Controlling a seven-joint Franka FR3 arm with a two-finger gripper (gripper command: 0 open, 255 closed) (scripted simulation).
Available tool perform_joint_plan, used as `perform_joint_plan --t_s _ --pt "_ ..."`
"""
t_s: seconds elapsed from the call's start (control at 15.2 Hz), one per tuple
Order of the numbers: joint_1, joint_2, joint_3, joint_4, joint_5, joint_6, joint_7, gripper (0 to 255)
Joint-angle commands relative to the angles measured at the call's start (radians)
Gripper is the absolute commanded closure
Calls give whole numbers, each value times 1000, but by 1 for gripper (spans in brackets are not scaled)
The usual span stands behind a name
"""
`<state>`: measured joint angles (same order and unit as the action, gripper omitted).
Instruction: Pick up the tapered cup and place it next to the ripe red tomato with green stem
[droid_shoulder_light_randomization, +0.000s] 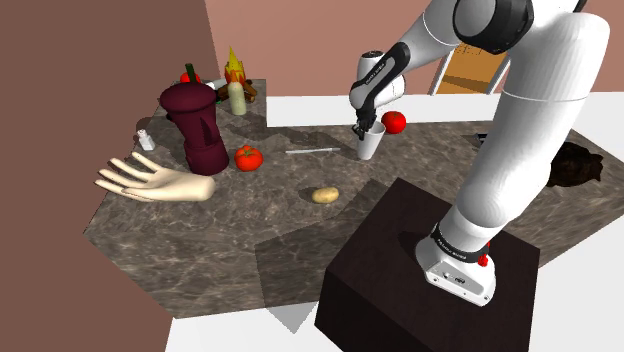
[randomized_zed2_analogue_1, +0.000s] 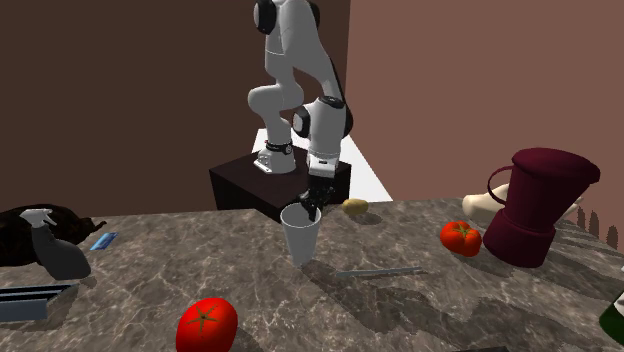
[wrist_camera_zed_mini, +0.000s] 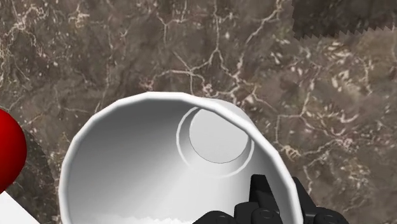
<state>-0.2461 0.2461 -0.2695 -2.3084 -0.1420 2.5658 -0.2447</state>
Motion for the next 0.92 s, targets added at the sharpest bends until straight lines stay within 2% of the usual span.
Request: perform_joint_plan --t_s 0.0,0.86 --pt "3 -24 -2 2 -5 -26 2 255" --pt "13 -161 -8 36 -29 -194 1 255"
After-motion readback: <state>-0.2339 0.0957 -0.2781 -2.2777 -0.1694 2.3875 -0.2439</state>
